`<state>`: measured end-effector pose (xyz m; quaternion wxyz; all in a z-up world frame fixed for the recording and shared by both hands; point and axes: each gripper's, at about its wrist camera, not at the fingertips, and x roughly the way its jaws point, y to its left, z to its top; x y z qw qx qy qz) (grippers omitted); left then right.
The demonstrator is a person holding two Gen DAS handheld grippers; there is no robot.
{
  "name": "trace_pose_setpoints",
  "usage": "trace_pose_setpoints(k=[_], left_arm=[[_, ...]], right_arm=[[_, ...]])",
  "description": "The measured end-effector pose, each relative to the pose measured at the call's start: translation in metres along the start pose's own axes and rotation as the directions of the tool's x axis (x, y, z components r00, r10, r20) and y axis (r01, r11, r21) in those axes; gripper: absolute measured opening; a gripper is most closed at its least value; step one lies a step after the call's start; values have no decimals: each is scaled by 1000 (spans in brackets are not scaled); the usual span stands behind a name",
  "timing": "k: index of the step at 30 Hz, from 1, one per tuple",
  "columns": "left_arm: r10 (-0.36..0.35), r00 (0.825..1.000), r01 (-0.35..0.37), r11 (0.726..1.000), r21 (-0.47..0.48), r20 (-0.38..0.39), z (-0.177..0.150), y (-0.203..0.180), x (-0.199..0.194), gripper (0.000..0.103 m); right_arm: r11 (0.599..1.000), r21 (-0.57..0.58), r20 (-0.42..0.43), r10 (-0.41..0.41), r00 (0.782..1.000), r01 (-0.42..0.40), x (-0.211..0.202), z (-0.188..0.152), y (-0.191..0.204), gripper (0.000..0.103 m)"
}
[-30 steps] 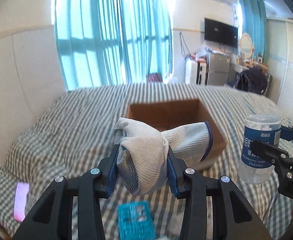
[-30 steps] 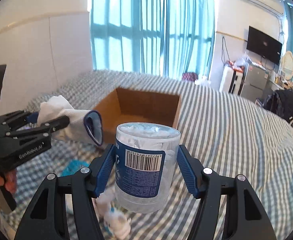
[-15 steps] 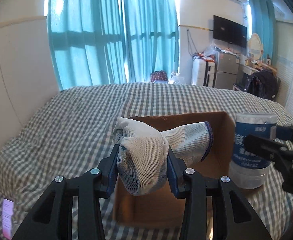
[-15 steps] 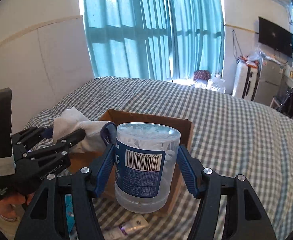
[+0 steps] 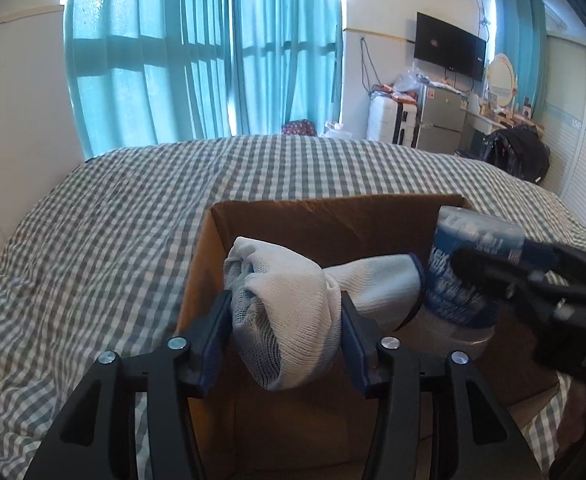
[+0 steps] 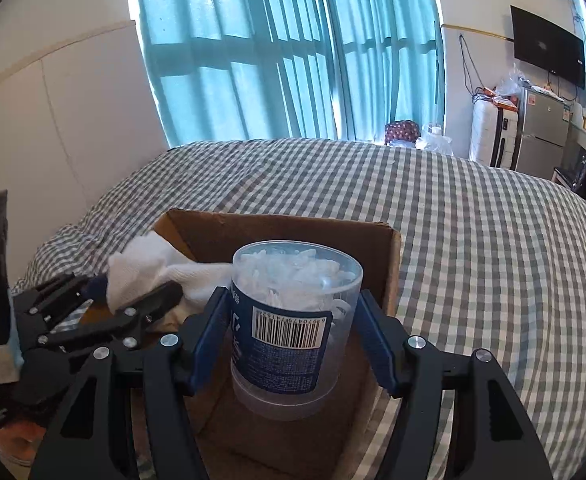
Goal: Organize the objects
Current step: 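Lower the socks and canister into the box and open both tools, then grasp the floral tissue pack with the left tool while the right tool grasps the white bear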
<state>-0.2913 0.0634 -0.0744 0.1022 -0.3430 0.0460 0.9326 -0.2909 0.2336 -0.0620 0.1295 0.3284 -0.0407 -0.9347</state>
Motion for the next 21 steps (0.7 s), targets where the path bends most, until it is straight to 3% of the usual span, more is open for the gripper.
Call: trace_pose_setpoints(k=[3, 5, 14, 21], left_arm=[[32, 999, -32, 999, -4, 15, -2, -1, -19, 68], [68, 997, -68, 998, -10, 43, 1, -4, -36, 86], [103, 990, -98, 994, -54, 96, 3, 0, -120, 100], [148, 987, -141, 986, -92, 67, -31, 12, -158, 103]], right_arm=[[1000, 14, 26, 5, 1000, -5, -20, 5, 4, 64], [1000, 11, 36, 6, 999, -6, -35, 10, 8, 66], [995, -102, 82, -7, 997, 15, -126, 20, 30, 74], [973, -225, 70, -29, 997, 44, -184, -18, 47, 85]])
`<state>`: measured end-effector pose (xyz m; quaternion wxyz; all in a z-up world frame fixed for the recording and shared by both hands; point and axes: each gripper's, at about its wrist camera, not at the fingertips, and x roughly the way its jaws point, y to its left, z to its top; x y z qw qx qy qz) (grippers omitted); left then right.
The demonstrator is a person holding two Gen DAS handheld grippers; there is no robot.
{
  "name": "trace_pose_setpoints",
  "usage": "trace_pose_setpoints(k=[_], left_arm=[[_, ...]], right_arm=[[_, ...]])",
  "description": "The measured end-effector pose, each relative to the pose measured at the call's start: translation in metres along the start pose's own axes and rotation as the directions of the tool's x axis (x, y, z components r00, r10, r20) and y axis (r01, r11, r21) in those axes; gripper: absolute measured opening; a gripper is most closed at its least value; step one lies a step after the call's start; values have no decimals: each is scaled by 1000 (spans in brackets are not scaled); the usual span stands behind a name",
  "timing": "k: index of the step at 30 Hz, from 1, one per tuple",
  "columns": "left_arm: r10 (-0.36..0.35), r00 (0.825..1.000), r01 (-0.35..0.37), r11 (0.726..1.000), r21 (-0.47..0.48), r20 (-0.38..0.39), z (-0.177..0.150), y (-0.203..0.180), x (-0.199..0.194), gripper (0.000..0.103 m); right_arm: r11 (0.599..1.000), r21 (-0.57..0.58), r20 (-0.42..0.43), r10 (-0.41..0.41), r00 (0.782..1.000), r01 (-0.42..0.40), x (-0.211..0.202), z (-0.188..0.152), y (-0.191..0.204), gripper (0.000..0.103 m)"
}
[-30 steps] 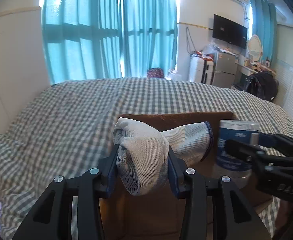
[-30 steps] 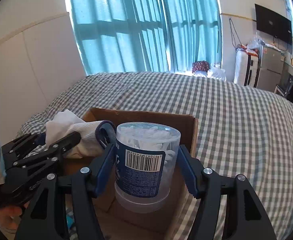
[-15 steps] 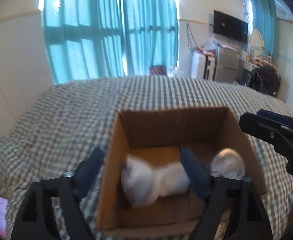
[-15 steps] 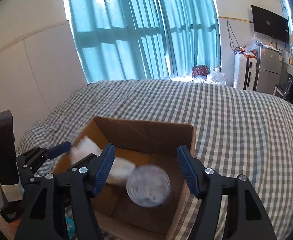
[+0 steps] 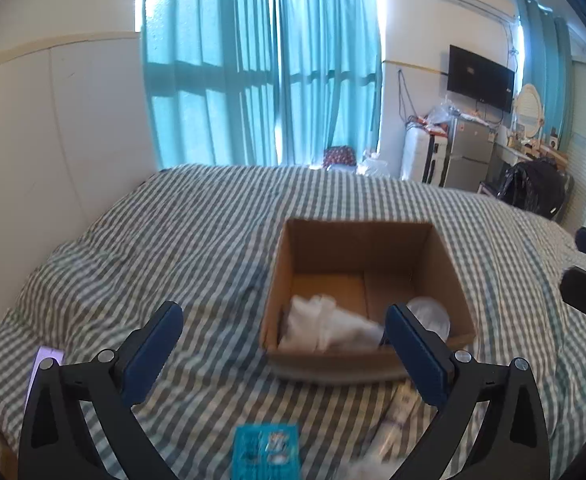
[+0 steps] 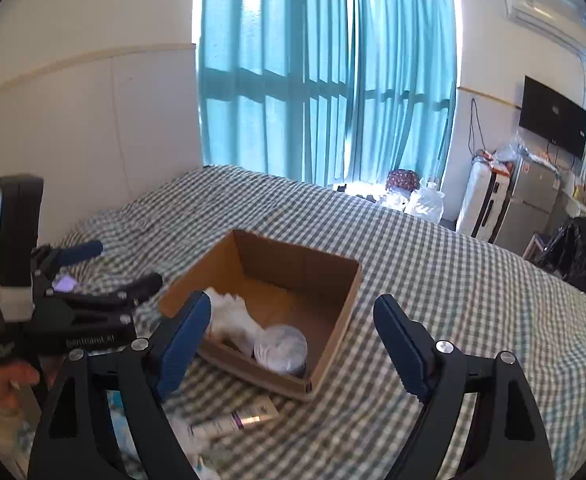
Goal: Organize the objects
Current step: 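Grasp the floral tissue pack with the left tool while the right tool grasps the white bear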
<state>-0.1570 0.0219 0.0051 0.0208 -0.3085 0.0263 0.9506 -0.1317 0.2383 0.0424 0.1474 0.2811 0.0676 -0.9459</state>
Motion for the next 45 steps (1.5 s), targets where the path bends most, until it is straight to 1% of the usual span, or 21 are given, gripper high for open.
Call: trace_pose_setpoints(k=[3, 5, 8, 10, 11, 12, 15, 18, 20, 22, 23, 24, 25, 26, 27, 29, 31, 33, 36, 39, 45], left_arm=[[36, 999, -35, 999, 13, -22, -25, 7, -10, 103], [60, 996, -59, 998, 19, -60, -46, 10, -12, 103], [89, 987, -92, 996, -14, -132, -84, 19, -10, 103], [64, 983, -74, 996, -51, -172, -113, 23, -7, 103], [60, 982, -71, 996, -55, -181, -123, 23, -6, 103], [58, 979, -68, 997, -46, -197, -134, 21, -3, 103], [48, 970, -52, 999, -11, -238, -156, 9, 4, 103], [52, 958, -49, 999, 15, -282, -174, 3, 11, 103], [34, 953, -34, 999, 5, -299, -181, 4, 17, 103], [8, 949, -16, 1000, -20, -315, -188, 7, 21, 103], [-13, 945, -1, 999, -41, -326, -191, 9, 23, 103], [-35, 942, 14, 998, -64, -334, -194, 11, 25, 102], [-68, 937, 41, 995, -86, -342, -196, 14, 26, 95], [-96, 932, 65, 993, -100, -349, -197, 15, 27, 82], [-127, 927, 93, 989, -112, -354, -198, 14, 26, 78], [-115, 933, 93, 992, -81, -340, -196, 10, 20, 75], [-99, 938, 90, 995, -45, -333, -195, 6, 16, 74], [-92, 942, 88, 996, -27, -323, -191, 5, 11, 73], [-99, 950, 93, 995, -34, -297, -181, 7, -1, 73], [-99, 959, 93, 995, -38, -264, -168, 11, -11, 73], [-111, 975, 106, 994, -39, -192, -138, 16, -24, 72]], right_arm=[[1000, -15, -26, 8, 1000, -9, -10, -24, 11, 85], [999, -20, -60, 25, 998, -26, -10, -46, 19, 85], [999, -51, -114, -22, 993, 16, 0, -85, 35, 85], [998, -55, -165, -39, 986, 30, 11, -113, 44, 85], [998, -49, -187, -33, 982, 25, 16, -125, 48, 85], [999, -40, -217, -14, 976, 6, 23, -138, 53, 85], [999, -6, -285, 45, 958, -49, 38, -165, 63, 85], [998, -8, -330, 52, 942, -58, 51, -180, 70, 84], [997, 23, -335, 82, 938, -79, 54, -185, 69, 76], [991, 74, -343, 134, 930, -115, 58, -185, 65, 56], [986, 96, -341, 160, 926, -134, 59, -187, 64, 52], [982, 112, -337, 179, 924, -150, 58, -188, 65, 44], [981, 116, -329, 187, 926, -157, 58, -189, 66, 39], [984, 107, -322, 173, 931, -145, 56, -188, 68, 39], [990, 82, -314, 134, 940, -114, 53, -188, 70, 39], [994, 66, -304, 105, 947, -89, 51, -186, 72, 39], [994, 82, -291, 95, 952, -73, 46, -186, 71, 39], [995, 85, -284, 67, 957, -45, 43, -184, 68, 39], [996, 83, -269, 32, 963, -10, 35, -181, 66, 39], [996, 87, -251, 17, 968, 5, 25, -175, 66, 39], [997, 75, -199, 2, 980, 13, 4, -154, 68, 39]])
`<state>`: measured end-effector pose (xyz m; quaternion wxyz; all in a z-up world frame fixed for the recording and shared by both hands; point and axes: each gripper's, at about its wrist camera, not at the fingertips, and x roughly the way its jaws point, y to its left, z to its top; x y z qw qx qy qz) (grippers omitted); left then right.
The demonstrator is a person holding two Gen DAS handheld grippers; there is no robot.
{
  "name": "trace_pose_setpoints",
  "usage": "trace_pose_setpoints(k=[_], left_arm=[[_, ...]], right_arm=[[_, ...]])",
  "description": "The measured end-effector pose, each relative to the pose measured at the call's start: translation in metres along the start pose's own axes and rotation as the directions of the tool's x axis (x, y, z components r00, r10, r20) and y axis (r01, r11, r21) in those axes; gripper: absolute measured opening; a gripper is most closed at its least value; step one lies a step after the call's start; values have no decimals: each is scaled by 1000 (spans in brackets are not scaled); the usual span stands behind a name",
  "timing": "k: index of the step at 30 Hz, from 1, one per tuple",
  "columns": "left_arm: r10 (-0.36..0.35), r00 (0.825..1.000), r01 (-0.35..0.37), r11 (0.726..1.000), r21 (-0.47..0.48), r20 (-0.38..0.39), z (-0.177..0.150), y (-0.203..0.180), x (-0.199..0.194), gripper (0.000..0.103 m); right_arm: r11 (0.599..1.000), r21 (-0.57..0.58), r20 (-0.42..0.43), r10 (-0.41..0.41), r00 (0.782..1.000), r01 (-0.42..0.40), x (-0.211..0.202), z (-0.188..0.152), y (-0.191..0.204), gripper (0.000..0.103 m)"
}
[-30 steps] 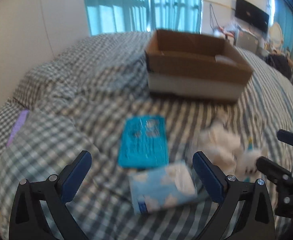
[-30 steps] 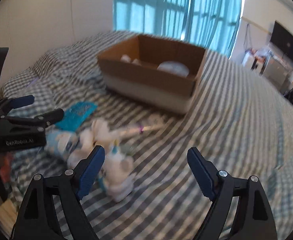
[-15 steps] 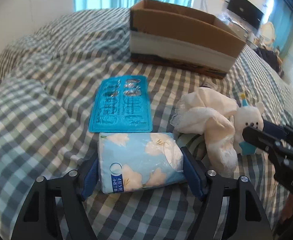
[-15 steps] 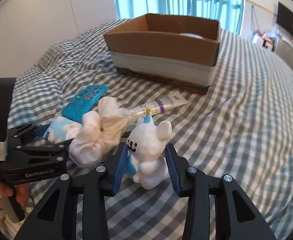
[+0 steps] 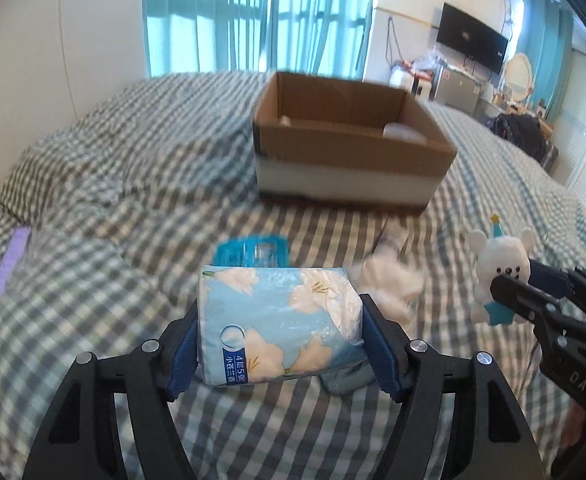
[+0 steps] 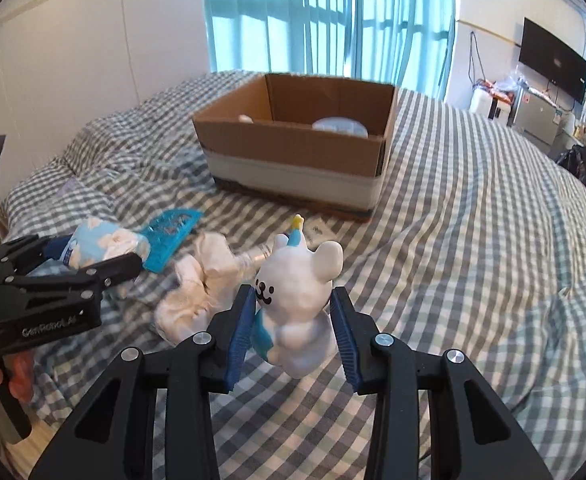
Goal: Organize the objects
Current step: 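Grasp the floral tissue pack with the left tool while the right tool grasps the white bear, then place the tissue pack and white bear into the box, opening both tools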
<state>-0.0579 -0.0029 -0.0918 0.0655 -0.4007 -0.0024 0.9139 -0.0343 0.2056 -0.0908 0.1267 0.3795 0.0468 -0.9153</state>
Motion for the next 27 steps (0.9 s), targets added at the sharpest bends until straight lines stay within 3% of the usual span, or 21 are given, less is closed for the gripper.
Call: trace_pose_setpoints(k=[4, 13, 19, 27], left_arm=[[-15, 998, 13, 1000, 20, 62, 32, -5, -10, 72], [-78, 980, 68, 996, 61, 183, 125, -21, -9, 72], [-89, 971, 72, 994, 84, 221, 185, -27, 18, 72], [-83, 963, 57, 993, 107, 255, 237, -35, 57, 72]], right_arm=[[1000, -14, 51, -2, 999, 3, -18, 23, -2, 39], [998, -58, 178, -7, 984, 17, -33, 111, -19, 39], [997, -76, 218, 1, 976, 16, -9, 167, -33, 39], [997, -79, 267, 2, 964, 20, 38, 229, -49, 39]])
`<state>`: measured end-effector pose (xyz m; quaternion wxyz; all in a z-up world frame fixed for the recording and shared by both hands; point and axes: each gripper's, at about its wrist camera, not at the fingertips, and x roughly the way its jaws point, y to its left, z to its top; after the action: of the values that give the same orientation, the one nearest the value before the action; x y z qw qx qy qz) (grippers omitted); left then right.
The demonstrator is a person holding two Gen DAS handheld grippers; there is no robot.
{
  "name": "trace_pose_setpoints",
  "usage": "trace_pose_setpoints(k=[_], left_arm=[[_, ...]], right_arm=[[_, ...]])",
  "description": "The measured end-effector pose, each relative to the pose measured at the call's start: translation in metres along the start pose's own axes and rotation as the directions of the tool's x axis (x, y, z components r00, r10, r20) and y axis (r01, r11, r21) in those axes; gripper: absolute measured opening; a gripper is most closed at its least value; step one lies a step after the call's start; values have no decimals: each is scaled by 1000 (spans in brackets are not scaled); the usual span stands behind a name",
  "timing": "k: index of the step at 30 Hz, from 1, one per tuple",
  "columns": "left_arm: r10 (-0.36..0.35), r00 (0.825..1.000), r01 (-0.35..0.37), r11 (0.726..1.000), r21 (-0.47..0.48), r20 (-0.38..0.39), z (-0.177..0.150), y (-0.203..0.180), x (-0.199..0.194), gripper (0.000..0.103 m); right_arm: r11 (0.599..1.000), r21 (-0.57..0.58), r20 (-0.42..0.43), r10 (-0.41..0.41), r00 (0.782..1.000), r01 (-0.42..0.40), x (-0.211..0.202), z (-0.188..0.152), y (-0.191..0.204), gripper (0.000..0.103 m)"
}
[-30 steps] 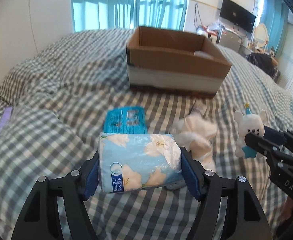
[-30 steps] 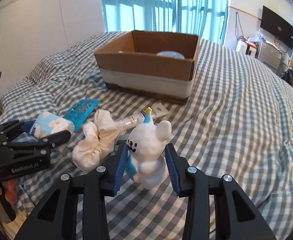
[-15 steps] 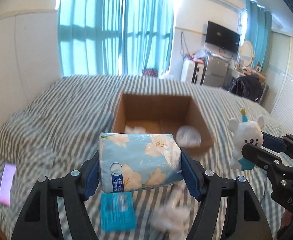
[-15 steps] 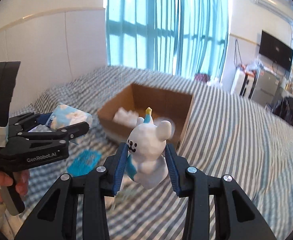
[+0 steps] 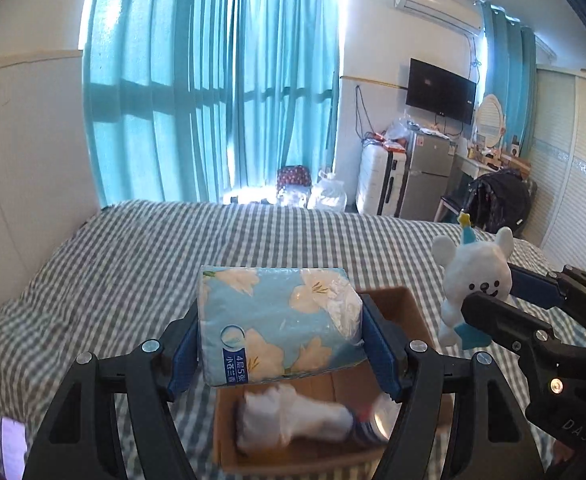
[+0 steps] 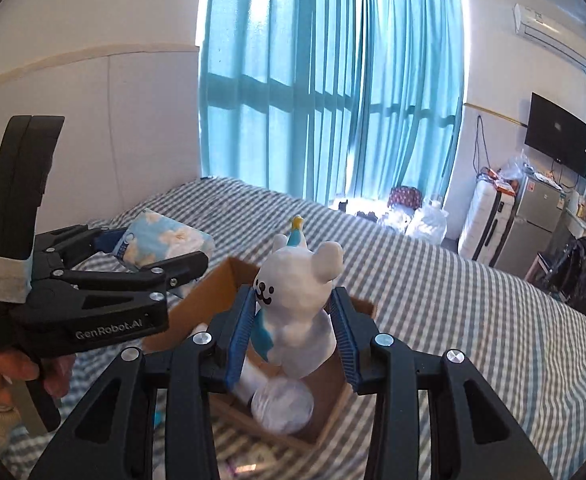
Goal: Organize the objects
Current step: 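Place the tissue pack and white bear into the box, opening both tools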
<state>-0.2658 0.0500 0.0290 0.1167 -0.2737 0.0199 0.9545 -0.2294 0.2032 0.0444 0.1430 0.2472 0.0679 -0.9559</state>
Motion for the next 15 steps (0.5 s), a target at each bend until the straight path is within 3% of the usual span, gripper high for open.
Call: trace_pose_setpoints(k=[5, 15], left_arm=[[3, 999, -2, 1000, 12, -41, -8, -1, 40, 72], [-6, 980, 9, 1000, 16, -201, -55, 0, 101, 72]], right_arm=[[1000, 11, -21, 5, 1000, -4, 43, 7, -9, 39], [997, 75, -198, 31, 980, -17, 118, -52, -28, 39]])
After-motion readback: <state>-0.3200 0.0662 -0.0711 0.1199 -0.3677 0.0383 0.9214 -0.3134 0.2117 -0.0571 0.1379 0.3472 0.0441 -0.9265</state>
